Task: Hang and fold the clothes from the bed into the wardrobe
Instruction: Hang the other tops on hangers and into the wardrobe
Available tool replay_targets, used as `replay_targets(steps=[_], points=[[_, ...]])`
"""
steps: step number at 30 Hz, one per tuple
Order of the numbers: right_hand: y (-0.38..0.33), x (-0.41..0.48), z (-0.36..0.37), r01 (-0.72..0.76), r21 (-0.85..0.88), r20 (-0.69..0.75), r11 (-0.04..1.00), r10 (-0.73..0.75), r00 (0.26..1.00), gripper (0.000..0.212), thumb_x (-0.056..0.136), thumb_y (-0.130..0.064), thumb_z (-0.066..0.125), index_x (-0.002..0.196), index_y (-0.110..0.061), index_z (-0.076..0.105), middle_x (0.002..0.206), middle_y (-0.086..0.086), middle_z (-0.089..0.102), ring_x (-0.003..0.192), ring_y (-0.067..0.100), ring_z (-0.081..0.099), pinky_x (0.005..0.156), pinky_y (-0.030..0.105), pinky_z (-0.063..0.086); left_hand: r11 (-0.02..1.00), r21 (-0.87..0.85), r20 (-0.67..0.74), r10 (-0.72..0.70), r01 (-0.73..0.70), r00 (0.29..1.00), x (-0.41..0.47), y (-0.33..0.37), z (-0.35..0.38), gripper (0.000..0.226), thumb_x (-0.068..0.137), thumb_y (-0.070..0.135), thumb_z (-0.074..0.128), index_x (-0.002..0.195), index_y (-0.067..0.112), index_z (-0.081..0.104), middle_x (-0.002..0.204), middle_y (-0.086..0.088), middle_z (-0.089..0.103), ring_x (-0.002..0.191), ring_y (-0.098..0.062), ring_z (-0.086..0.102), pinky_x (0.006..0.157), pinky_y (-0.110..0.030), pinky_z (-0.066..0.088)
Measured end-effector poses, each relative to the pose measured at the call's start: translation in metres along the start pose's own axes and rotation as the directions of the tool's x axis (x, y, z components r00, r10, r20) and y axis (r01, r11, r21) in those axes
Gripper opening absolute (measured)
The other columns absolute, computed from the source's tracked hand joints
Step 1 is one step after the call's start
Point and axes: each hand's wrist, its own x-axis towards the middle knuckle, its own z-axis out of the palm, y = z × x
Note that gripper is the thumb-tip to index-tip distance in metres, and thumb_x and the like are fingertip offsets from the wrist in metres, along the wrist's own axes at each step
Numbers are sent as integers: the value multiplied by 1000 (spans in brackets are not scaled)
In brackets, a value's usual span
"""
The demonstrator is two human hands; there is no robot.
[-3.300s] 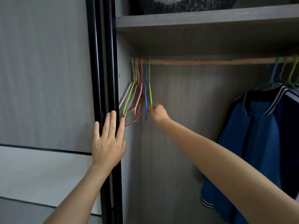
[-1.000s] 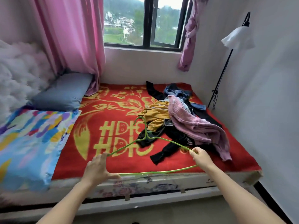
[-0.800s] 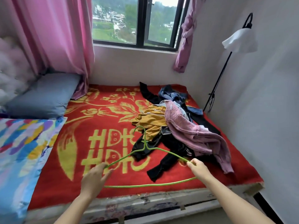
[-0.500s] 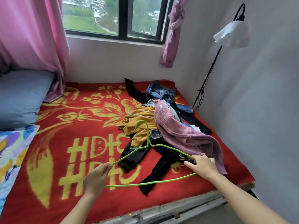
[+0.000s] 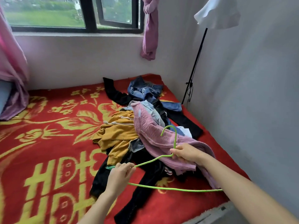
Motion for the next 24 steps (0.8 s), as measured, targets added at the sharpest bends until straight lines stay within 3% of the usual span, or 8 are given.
replay_targets(steps=[2, 4, 8, 13, 16, 19, 22, 24], points=[[24, 33, -37, -44, 13, -62, 999, 44, 997, 33, 95, -19, 48, 63, -14, 54, 44, -5, 45, 30, 1, 35, 37, 15, 28, 984, 118, 142, -151, 135, 978, 45, 8, 28, 77, 78, 78, 21, 139, 36, 41, 130, 5, 51, 126, -16, 40, 96, -33, 35], [48, 64, -67, -112, 32, -175, 993, 116, 978, 35, 93, -13, 45, 59, -11, 52, 36, -3, 44, 27, 4, 36, 38, 18, 29, 933, 150, 227, -355, 327, 907, 81, 11, 47, 66, 91, 65, 32, 148, 35, 19, 145, -3, 37, 135, -25, 31, 104, -38, 32], [93, 128, -118, -193, 205, -356, 959, 257, 898, 39, 91, -13, 45, 54, -9, 55, 35, -1, 49, 40, 18, 46, 53, 29, 38, 723, -40, 286, -653, 690, 701, 138, 11, 78, 66, 96, 50, 39, 149, 16, 19, 149, -16, 32, 136, -35, 30, 109, -41, 28], [127, 187, -124, -198, 446, -418, 873, 399, 816, 37, 89, -10, 44, 54, -6, 54, 32, -2, 47, 35, 17, 43, 53, 30, 36, 551, -299, 337, -703, 779, 626, 187, 15, 103, 49, 99, 29, 44, 138, 0, 40, 141, -16, 42, 128, -32, 42, 99, -38, 36], [144, 221, -116, -168, 482, -424, 860, 397, 814, 38, 91, -11, 45, 55, -9, 56, 38, -2, 51, 51, 24, 46, 66, 38, 42, 381, -364, 402, -759, 850, 512, 221, 15, 122, 49, 99, 36, 42, 137, 4, 41, 133, -14, 45, 118, -31, 46, 96, -41, 38], [155, 244, -105, -160, 489, -419, 857, 392, 819, 40, 94, -13, 43, 56, -10, 55, 51, 6, 55, 57, 26, 47, 69, 40, 41, 171, -459, 473, -783, 872, 404, 251, 13, 143, 55, 98, 42, 42, 142, 10, 34, 143, -14, 39, 126, -33, 41, 100, -44, 35], [162, 259, -100, -147, 478, -414, 866, 370, 832, 42, 96, -15, 44, 55, -9, 53, 50, 5, 54, 53, 22, 46, 62, 36, 37, 0, -582, 531, -757, 813, 381, 279, 10, 161, 57, 95, 48, 44, 139, 13, 40, 144, -10, 42, 132, -28, 37, 106, -42, 28], [163, 264, -101, -150, 475, -396, 867, 363, 843, 45, 96, -16, 44, 52, -9, 51, 41, -2, 51, 50, 17, 42, 55, 28, 31, -127, -643, 587, -715, 755, 380, 294, 12, 168, 50, 93, 50, 45, 132, 17, 47, 132, -9, 53, 118, -25, 50, 101, -38, 34]])
